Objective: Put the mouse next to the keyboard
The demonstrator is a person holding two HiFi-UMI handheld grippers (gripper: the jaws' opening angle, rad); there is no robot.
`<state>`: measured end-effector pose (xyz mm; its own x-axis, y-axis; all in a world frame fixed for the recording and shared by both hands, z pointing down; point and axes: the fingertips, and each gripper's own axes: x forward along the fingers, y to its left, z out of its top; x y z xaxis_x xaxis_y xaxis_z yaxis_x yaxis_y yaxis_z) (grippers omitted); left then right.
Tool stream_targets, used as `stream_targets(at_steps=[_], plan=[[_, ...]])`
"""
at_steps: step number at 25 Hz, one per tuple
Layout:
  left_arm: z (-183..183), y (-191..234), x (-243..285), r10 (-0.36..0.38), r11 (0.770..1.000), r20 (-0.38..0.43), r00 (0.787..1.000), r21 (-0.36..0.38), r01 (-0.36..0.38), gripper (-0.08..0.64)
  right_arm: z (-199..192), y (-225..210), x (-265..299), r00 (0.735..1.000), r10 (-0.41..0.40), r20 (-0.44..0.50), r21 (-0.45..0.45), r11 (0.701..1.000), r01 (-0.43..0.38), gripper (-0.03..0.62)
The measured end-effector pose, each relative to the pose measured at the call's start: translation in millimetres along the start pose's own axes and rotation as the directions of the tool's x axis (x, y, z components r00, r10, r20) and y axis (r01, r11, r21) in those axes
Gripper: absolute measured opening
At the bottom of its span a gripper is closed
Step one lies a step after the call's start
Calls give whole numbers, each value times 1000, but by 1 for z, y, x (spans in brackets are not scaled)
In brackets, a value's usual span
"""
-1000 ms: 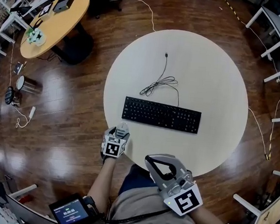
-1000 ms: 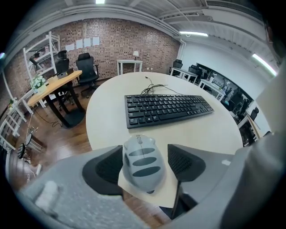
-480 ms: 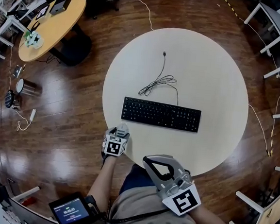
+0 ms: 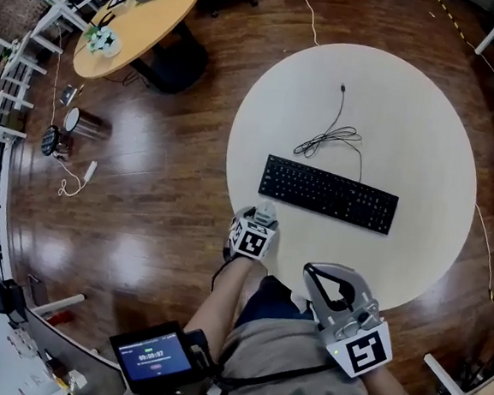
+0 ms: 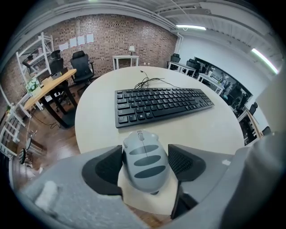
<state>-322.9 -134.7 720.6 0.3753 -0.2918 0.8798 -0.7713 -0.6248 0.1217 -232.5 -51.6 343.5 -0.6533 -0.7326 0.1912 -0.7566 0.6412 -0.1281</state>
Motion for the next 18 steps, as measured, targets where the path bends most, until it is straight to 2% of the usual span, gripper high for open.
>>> stream_targets(at_steps=[5,10,14,18], plan=[[-2,11,1,1,1000,-17,1000,-11,-1,334,-1,10,16,999,23,38,-14,1000,-23,6],[-6,-4,-5,0,1000,-13,1000,-19,0,333,-4,18,5,999,41,24,-12,999,-40,5],[-6,7,-2,-23,1000,-45,999,-13,22,331,-4,17,23,999,29,27,-7,1000,-29,5],[-13,-10,-5,-15,1000,-45,999,-20,14,331,-7,18,0,999,1,35,4,1000,-1,5]])
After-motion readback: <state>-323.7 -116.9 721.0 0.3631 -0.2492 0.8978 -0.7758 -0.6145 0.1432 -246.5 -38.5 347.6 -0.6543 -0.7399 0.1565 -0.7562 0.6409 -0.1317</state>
